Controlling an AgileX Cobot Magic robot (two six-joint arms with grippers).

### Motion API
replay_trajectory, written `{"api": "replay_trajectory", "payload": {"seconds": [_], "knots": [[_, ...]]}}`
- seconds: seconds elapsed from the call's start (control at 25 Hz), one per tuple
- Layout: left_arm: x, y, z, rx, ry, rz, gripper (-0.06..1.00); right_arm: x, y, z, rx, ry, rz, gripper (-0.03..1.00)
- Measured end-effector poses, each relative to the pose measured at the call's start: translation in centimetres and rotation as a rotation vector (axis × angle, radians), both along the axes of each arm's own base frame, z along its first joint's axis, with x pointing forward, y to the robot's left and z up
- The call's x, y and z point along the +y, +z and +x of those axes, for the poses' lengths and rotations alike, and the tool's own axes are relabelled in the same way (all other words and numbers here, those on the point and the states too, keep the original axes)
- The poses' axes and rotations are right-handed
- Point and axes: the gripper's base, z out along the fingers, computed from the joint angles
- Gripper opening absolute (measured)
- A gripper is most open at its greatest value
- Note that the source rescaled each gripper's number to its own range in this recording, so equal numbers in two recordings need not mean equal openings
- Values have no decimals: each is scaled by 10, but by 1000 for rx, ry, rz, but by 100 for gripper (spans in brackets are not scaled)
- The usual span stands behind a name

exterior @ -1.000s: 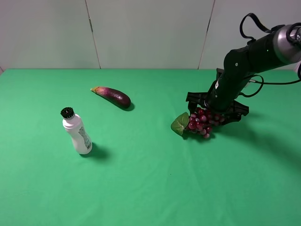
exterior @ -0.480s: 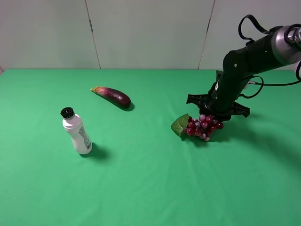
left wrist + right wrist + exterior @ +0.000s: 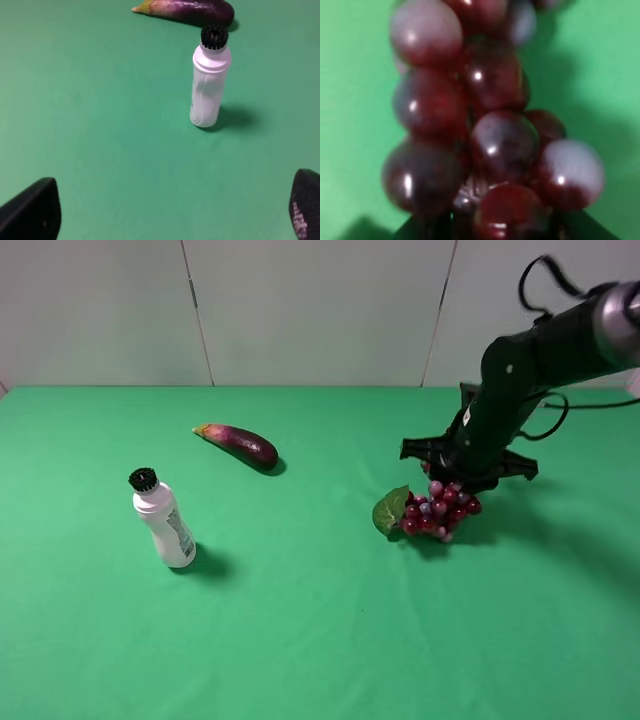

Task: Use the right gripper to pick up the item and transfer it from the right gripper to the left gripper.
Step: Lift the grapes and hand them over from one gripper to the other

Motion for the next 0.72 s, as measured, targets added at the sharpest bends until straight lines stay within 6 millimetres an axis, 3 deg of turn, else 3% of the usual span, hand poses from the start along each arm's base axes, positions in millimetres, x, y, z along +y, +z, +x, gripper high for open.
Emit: {"api": "replay_trajectory", "payload": {"seconds": [0.4, 0.52, 0.72], "knots": [[0, 0, 0, 0, 0, 0, 96, -7, 102, -22, -296, 279, -35, 11], [0, 0, 0, 0, 0, 0, 96, -8, 124, -31, -357, 350, -36, 7], [0, 0, 0, 0, 0, 0, 96, -5, 139, -43, -398, 516, -43, 7]]}}
